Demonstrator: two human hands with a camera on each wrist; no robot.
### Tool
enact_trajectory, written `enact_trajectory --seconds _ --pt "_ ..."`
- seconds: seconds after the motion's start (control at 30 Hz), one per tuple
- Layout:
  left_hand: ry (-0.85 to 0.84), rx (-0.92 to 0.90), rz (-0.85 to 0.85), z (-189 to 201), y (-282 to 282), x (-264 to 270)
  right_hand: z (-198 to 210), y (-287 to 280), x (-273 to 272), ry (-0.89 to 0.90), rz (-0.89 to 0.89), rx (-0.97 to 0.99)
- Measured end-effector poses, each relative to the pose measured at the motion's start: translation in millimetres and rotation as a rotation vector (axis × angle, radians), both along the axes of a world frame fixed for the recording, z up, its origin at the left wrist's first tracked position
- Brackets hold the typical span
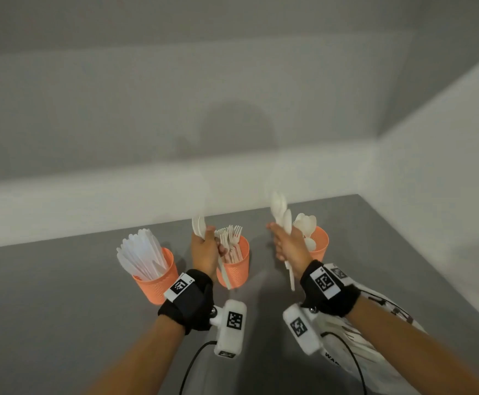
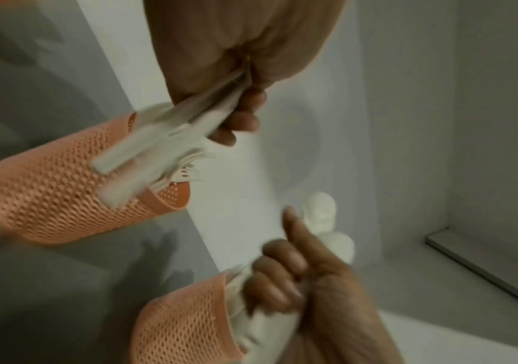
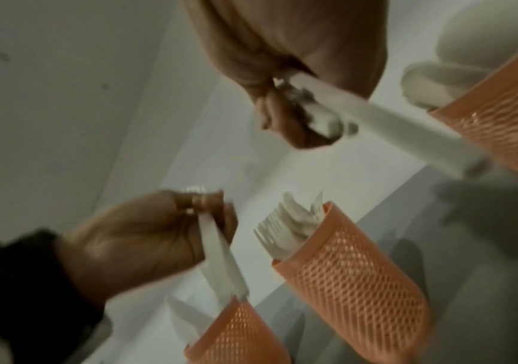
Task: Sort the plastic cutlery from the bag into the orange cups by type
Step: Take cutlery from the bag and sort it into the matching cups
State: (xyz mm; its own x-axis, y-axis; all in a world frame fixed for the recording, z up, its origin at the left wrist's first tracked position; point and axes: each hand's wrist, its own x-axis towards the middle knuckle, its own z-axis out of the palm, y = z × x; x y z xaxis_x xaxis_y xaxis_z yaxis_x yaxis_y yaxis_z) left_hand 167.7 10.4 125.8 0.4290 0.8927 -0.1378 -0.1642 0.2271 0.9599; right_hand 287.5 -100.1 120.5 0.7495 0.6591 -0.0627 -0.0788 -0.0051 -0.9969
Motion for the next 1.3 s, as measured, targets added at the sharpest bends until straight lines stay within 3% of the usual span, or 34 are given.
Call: enact_trajectory --seconds 0.13,0.23,0.4,0.73,0.93,1.13,1.3 --pt "-0.005 0.017 0.082 -3 9 1 22 0 33 0.084 -0.293 0.179" --pt "-0.052 0.04 0.099 7 11 9 33 -1 62 0.031 -0.502 0.188" --pt "-0.076 0.103 0.055 20 10 17 25 3 91 0.009 -0.657 0.198" --pt "-0.046 0.171 -0.05 7 13 30 -34 3 93 0.05 -0.629 0.048" --pt "-0.021 0.134 -0.136 -6 2 38 -41 4 95 -0.045 -0.63 -0.021" --pt "0.088 0.326 -0.093 -26 -2 44 -36 -2 95 -0.265 -0.637 -0.138" --pt "0.36 0.71 0.014 -39 -5 45 -29 -1 92 -0.487 -0.505 -0.302"
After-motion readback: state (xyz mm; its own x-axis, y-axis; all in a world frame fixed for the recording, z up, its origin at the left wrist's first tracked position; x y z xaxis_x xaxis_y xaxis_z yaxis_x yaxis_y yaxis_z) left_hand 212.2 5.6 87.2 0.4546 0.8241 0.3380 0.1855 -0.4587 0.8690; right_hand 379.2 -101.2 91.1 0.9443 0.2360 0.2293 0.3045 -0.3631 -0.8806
